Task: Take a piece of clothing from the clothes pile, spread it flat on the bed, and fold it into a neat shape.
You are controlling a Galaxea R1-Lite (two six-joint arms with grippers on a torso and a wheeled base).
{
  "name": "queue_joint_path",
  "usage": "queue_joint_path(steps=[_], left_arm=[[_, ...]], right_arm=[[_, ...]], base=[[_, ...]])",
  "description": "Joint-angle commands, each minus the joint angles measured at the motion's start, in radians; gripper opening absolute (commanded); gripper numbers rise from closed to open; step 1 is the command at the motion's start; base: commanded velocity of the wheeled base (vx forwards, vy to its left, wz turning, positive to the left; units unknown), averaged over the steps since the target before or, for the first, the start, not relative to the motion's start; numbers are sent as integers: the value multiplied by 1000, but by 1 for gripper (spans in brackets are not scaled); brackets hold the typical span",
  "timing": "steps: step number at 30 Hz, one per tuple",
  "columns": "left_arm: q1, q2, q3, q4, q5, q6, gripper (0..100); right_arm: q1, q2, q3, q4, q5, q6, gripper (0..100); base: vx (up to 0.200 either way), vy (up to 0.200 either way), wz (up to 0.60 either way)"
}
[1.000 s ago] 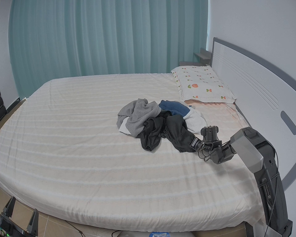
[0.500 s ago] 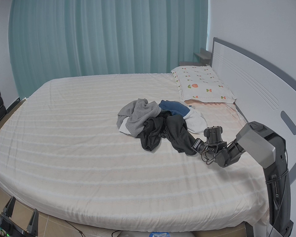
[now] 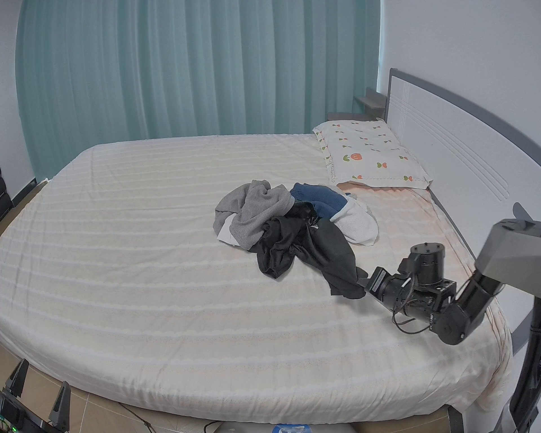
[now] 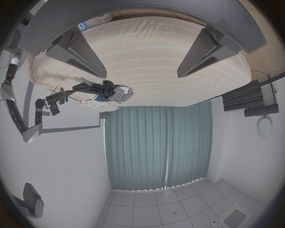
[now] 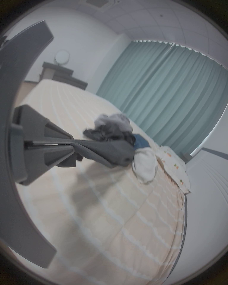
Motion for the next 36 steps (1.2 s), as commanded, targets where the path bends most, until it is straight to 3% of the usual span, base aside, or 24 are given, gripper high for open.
queue_joint_path(steps=[1, 7, 36], left_arm=[[0, -18, 16, 0, 0, 0, 100], [0, -18, 16, 0, 0, 0, 100], [0, -18, 15, -2, -6, -4, 100]], right_arm=[[116, -319, 207, -67, 138, 47, 0], [188, -323, 228, -65, 135, 45, 0], [91, -354, 181, -41, 128, -18, 0]], base=[[0, 0, 0], [0, 0, 0], [0, 0, 0]])
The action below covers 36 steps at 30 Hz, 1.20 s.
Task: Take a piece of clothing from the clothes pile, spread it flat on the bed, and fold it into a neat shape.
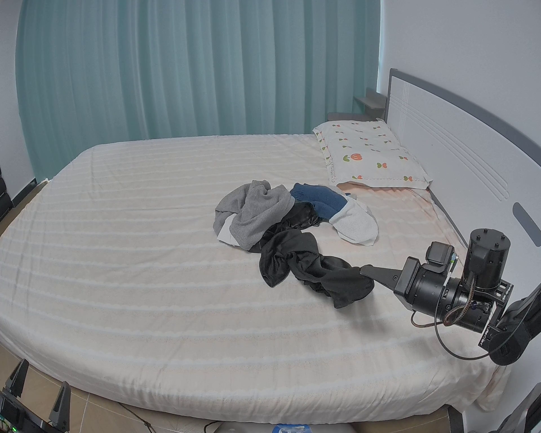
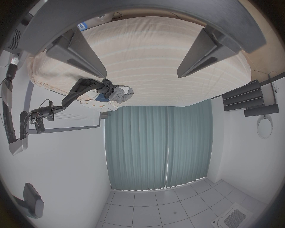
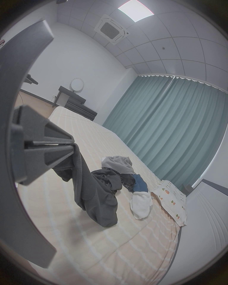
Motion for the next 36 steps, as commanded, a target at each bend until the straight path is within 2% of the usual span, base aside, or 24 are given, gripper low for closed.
queue_joint_path(steps=[1, 14, 18, 20, 21, 22, 23, 24, 28, 29, 31, 33, 34, 36], left_arm=[[0, -13, 15, -1, -3, -7, 100], [0, -18, 16, -4, -10, 64, 100], [0, -18, 15, -4, -12, 65, 100], [-3, -5, -33, -38, -20, 45, 100], [-4, 61, -165, -92, -21, 1, 100], [-4, 61, -165, -92, -21, 1, 100], [5, 315, -387, -122, -35, -117, 100], [3, 360, -413, -122, -40, -108, 100], [-3, 504, -390, -96, -44, -15, 100], [-3, 596, -352, -92, -43, 47, 100], [-4, 625, -346, -95, -47, 67, 100], [-43, 696, -347, -98, -81, 81, 100], [-118, 788, -355, -115, -90, 71, 100], [-181, 878, -354, -168, -87, 44, 100]], right_arm=[[-3, -5, -1, 1, 1, -1, 0], [4, -1, 4, 3, 1, -1, 0], [-1, -4, 4, 3, 1, -1, 0], [-1, 1, 2, 4, 1, -1, 0], [-1, 2, 4, 4, 1, -1, 0], [-1, 2, 4, 4, 1, -1, 0], [1, 13, 2, 3, 1, -1, 0], [1, 14, 4, 3, 1, -1, 0], [1, 19, 1, 3, 1, -1, 0], [-1, 19, 2, 3, 1, -1, 0], [-1, 16, 2, 3, -1, -1, 0], [-3, 11, 1, 3, -4, -1, 0], [-3, 11, 1, 3, -12, -1, 0], [-3, 16, -2, 3, -15, -1, 0]], base=[[0, 0, 0], [0, 0, 0], [0, 0, 0], [0, 0, 0], [0, 0, 0], [0, 0, 0], [0, 0, 0], [0, 0, 0], [0, 0, 0], [0, 0, 0], [0, 0, 0], [0, 0, 0], [0, 0, 0], [0, 0, 0]])
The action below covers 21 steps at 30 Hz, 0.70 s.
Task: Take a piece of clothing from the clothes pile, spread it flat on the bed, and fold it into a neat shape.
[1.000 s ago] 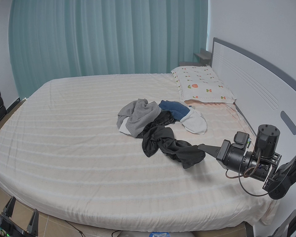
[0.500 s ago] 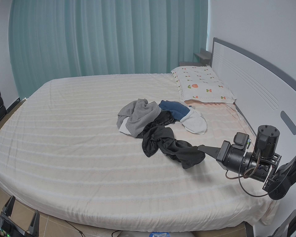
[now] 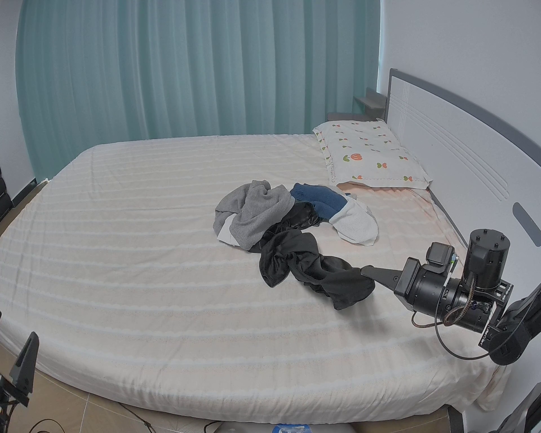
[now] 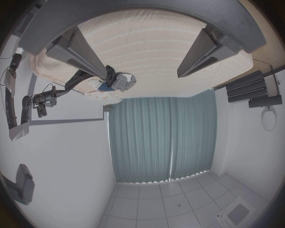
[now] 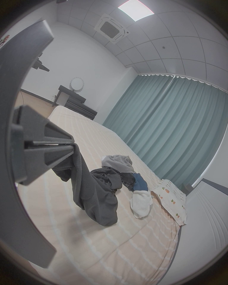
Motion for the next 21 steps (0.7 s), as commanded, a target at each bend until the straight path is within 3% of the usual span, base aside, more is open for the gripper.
queue_joint_path(steps=[1, 5, 9, 10, 12, 17, 21], left_arm=[[-196, 586, -81, -154, -28, -29, 100], [-246, 823, -87, -337, 12, -93, 100], [-278, 1003, -86, -490, 45, -107, 100], [-308, 1113, -87, -571, 48, -122, 100], [-349, 1208, -100, -642, 50, -157, 100], [-450, 1419, -185, -693, 53, -249, 100], [-499, 1564, -277, -708, 90, -263, 100]], right_arm=[[2, 16, -9, -1, -11, 0, 0], [9, 35, -56, 25, -16, -5, 0], [20, 30, -104, 114, -69, -5, 0], [43, 36, -130, 145, -129, -5, 0], [54, 38, -142, 147, -181, -6, 0], [58, 24, -162, 156, -194, -6, 0], [58, -4, -193, 160, -200, -6, 0]], base=[[0, 0, 0], [0, 0, 0], [0, 0, 0], [0, 0, 0], [0, 0, 0], [0, 0, 0], [0, 0, 0]])
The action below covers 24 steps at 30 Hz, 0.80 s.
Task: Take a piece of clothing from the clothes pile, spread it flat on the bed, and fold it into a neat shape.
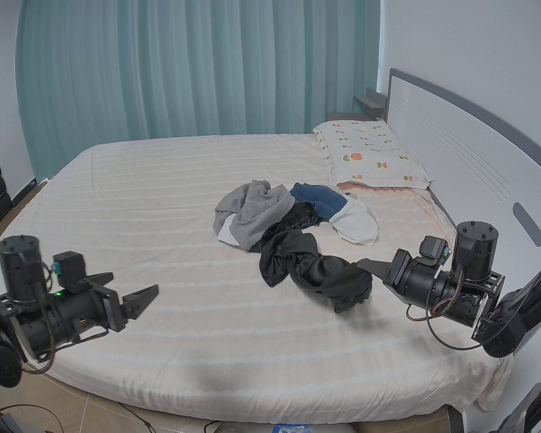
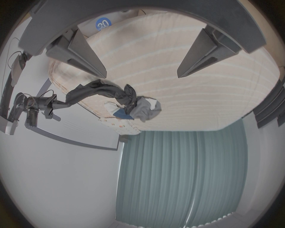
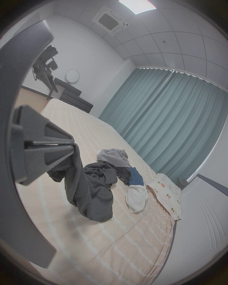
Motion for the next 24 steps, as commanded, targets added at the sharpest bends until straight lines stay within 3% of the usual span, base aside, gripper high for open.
queue_joint_path(steps=[1, 10, 14, 24], left_arm=[[-211, 583, -193, -187, 60, -107, 100], [-286, 772, -385, -211, 81, -176, 100], [-306, 846, -477, -230, 81, -182, 100], [-306, 939, -638, -230, 133, -245, 100]], right_arm=[[26, -38, -99, 53, -72, -3, 0], [65, -145, -225, 237, -73, -3, 0], [132, -199, -297, 355, -78, -5, 0], [203, -223, -321, 378, -101, -17, 0]], base=[[0, 0, 0], [0, 0, 0], [0, 0, 0], [0, 0, 0]])
